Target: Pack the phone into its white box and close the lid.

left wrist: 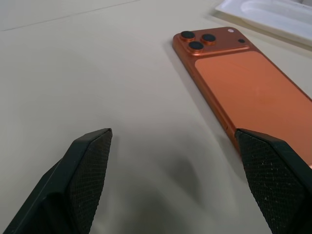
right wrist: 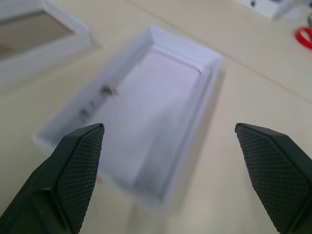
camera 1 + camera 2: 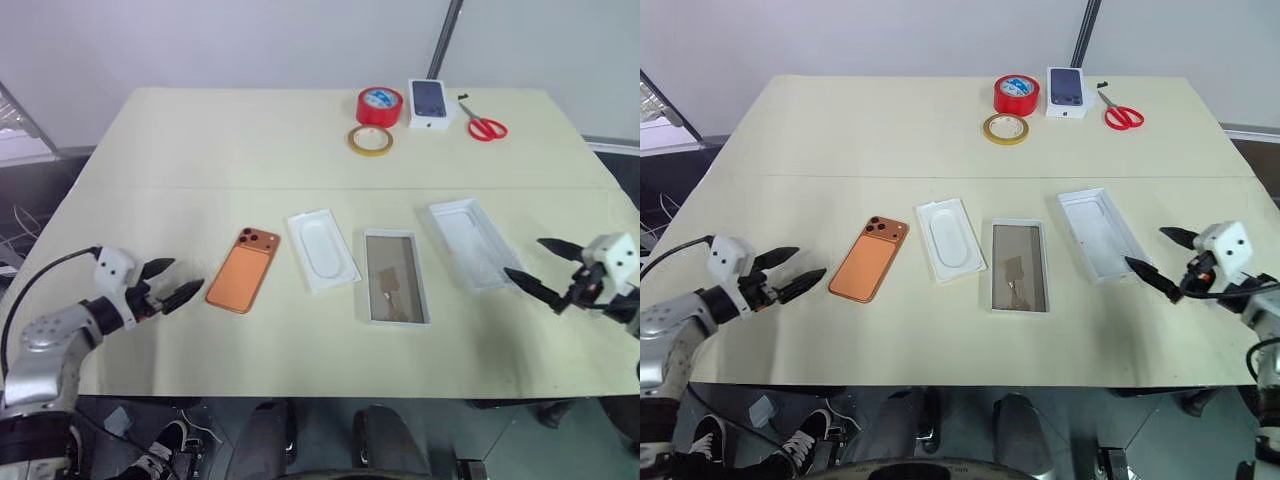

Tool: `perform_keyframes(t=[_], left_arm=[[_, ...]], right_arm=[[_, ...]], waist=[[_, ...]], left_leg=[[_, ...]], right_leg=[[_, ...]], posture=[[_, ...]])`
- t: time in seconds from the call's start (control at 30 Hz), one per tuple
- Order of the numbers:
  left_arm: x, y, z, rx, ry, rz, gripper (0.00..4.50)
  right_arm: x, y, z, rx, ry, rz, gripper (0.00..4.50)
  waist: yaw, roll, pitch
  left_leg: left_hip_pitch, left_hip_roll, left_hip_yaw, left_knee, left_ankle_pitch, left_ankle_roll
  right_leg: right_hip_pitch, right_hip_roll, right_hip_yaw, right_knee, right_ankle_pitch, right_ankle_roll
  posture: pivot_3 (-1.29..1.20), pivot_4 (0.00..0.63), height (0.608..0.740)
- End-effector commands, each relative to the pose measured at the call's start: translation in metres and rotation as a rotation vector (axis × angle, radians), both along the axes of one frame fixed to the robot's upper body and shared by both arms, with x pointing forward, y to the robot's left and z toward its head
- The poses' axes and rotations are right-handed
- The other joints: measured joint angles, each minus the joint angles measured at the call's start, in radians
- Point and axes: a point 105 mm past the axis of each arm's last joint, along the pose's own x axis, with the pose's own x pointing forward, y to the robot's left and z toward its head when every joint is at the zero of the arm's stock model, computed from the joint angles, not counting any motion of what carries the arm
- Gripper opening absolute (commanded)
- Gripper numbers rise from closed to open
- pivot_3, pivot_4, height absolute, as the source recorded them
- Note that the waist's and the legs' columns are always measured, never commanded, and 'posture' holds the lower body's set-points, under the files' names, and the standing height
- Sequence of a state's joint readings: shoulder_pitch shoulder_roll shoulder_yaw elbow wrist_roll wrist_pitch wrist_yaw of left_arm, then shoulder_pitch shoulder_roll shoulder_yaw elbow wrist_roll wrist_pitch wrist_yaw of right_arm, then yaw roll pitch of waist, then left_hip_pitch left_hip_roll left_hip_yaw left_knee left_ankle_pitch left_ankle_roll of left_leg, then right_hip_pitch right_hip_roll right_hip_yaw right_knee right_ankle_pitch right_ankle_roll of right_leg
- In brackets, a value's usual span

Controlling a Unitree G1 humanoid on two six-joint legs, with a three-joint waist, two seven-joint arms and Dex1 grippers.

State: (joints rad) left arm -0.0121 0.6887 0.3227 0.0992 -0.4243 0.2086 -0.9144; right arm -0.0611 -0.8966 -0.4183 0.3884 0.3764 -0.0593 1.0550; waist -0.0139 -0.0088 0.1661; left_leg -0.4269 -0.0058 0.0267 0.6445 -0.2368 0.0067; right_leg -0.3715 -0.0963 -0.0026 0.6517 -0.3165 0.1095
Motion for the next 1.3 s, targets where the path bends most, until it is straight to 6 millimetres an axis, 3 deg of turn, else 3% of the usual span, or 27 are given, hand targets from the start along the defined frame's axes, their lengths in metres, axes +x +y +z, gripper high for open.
perform_keyframes(t=[0.03, 0.43, 0.9, 1.1, 1.3], left_arm=[[0.002, 0.006, 0.017, 0.031, -0.079, 0.012, 4.22], [0.012, -0.006, 0.033, 0.082, -0.13, -0.017, 4.22], [0.024, -0.036, 0.053, 0.086, -0.171, -0.015, 4.22], [0.032, -0.051, 0.051, 0.149, -0.104, 0.011, 4.22], [0.024, -0.118, 0.036, -0.112, 0.128, -0.169, 4.22]], right_arm=[[-0.006, -0.01, 0.014, -0.029, -0.033, -0.013, 4.48], [0.0, 0.002, 0.013, -0.008, -0.027, 0.024, 4.48], [0.007, 0.022, 0.018, -0.016, -0.053, 0.077, 4.48], [0.017, 0.06, 0.036, -0.01, -0.101, 0.186, 4.48], [0.018, 0.137, 0.039, 0.028, -0.123, 0.431, 4.48]], waist=[[0.0, 0.0, 0.0], [0.0, 0.001, 0.0], [0.001, 0.001, 0.0], [0.002, 0.001, 0.0], [0.004, 0.001, 0.0]], left_leg=[[0.0, 0.0, 0.0, 0.0, 0.0, 0.0], [0.0, 0.0, 0.0, -0.001, 0.0, 0.0], [0.0, 0.0, 0.0, -0.001, 0.0, 0.0], [0.0, 0.0, 0.0, 0.0, 0.0, 0.0], [0.0, 0.0, 0.0, 0.0, 0.0, 0.0]], right_leg=[[0.0, 0.0, 0.0, 0.0, 0.0, 0.0], [0.0, 0.0, 0.0, -0.001, 0.001, 0.003], [0.0, 0.0, 0.0, -0.001, 0.002, 0.003], [0.0, 0.001, 0.0, -0.001, 0.002, 0.003], [0.001, 0.001, 0.0, -0.001, 0.002, 0.004]], posture=[[0.0, 0.15, 0.728], [0.0, 0.15, 0.728], [0.0, 0.15, 0.728], [0.0, 0.15, 0.728], [0.0, 0.15, 0.728]])
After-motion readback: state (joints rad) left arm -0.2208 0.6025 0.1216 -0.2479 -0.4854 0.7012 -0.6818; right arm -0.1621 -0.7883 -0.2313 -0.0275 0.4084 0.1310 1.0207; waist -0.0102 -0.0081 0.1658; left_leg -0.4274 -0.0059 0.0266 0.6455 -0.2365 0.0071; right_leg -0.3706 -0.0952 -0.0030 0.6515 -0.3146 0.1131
